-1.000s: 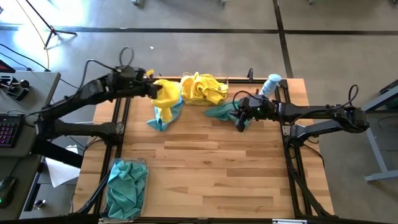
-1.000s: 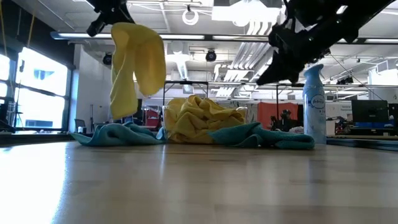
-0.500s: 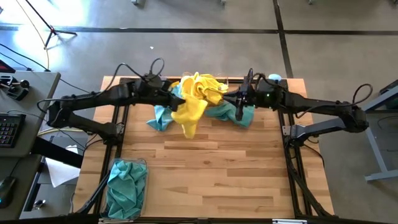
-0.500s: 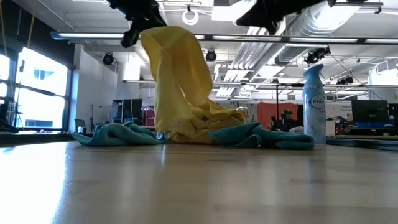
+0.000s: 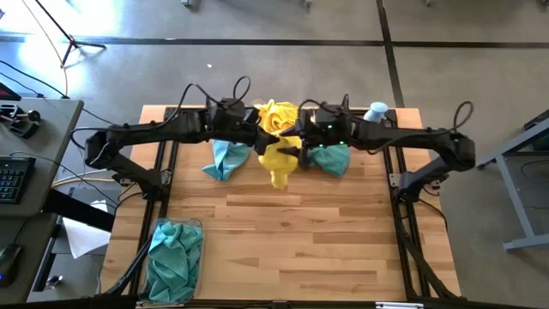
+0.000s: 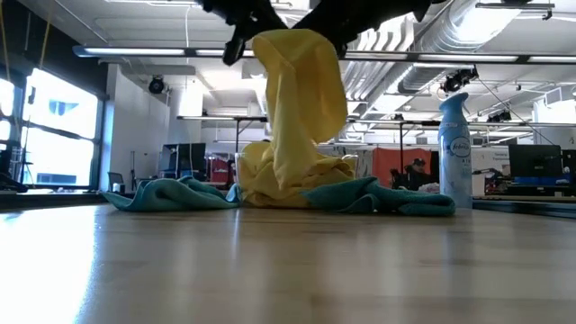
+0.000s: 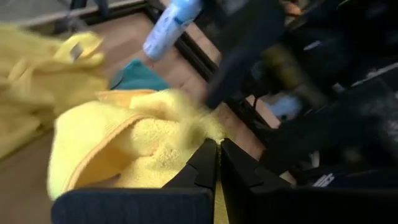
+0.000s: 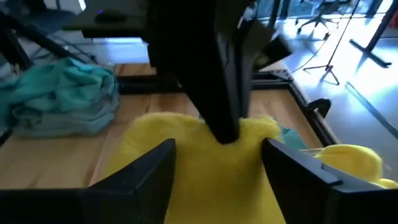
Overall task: Sort microfiber towel by color & place in baskets
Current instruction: Put the yellow microfiber towel into the top transparent bin
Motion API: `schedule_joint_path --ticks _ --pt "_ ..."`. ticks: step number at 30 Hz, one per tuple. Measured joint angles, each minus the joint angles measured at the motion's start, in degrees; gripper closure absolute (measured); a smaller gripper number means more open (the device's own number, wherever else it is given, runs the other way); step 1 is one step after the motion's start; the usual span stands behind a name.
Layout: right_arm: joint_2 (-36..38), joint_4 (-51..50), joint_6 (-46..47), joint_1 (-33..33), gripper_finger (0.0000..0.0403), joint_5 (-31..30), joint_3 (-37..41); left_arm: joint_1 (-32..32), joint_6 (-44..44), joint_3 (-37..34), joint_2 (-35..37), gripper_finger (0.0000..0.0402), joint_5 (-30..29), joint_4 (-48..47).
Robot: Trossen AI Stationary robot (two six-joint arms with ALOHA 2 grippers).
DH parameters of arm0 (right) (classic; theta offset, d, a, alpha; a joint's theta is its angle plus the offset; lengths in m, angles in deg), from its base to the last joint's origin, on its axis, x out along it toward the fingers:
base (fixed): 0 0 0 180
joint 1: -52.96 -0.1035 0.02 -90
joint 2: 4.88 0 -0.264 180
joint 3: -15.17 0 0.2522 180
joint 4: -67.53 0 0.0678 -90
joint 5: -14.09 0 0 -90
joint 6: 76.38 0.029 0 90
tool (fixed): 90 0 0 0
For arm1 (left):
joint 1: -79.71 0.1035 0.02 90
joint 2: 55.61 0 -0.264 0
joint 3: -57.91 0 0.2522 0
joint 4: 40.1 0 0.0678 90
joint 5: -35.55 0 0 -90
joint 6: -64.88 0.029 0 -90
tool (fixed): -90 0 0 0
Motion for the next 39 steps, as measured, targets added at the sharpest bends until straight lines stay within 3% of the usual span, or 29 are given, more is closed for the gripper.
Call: schedule_joint_path --ticks 5,10,13,18,20,25,30,34,39 --pt "-3.47 -1.10 -1.90 -1.03 0.0156 -0.46 -1.58 -1.05 6.76 7.84 -2.56 0.0401 -2.17 -6.12" --pt "-4.11 -2.52 -0.91 -1.12 0.0167 -1.54 -1.60 -2.35 12.33 11.97 -1.86 0.0401 -6.61 -9.14" --pt "-4.11 -2.09 -1.77 -1.03 0.0214 -1.81 -1.60 -2.44 14.02 12.65 -1.64 0.0401 -8.13 -9.09" --pt "-4.13 -2.44 -3.73 -0.79 0.0357 -1.85 -1.60 -2.35 15.17 12.63 -2.12 0.0401 -8.63 -9.23" --pt "-4.13 -2.72 -4.56 -0.81 0.0388 -1.99 -1.60 -2.37 16.75 12.63 -2.25 0.0400 -8.75 -9.33" --pt "-4.13 -3.91 -2.96 0.01 0.0368 -3.32 -1.60 -2.03 20.82 12.58 -1.95 0.0379 -11.76 -9.60" --pt "-4.11 -7.80 -0.39 2.54 0.0394 -3.34 -1.57 -0.49 22.82 12.56 -1.33 0.0336 -10.07 -10.37" --pt "-4.13 -9.09 0.27 5.01 0.0391 -3.37 -1.55 0.55 26.36 12.22 -0.35 0.0310 -9.25 -14.96" --pt "-4.16 -9.23 -0.47 8.35 0.0398 -2.78 -5.35 1.12 27.59 5.52 5.00 0.0305 -9.18 -13.52"
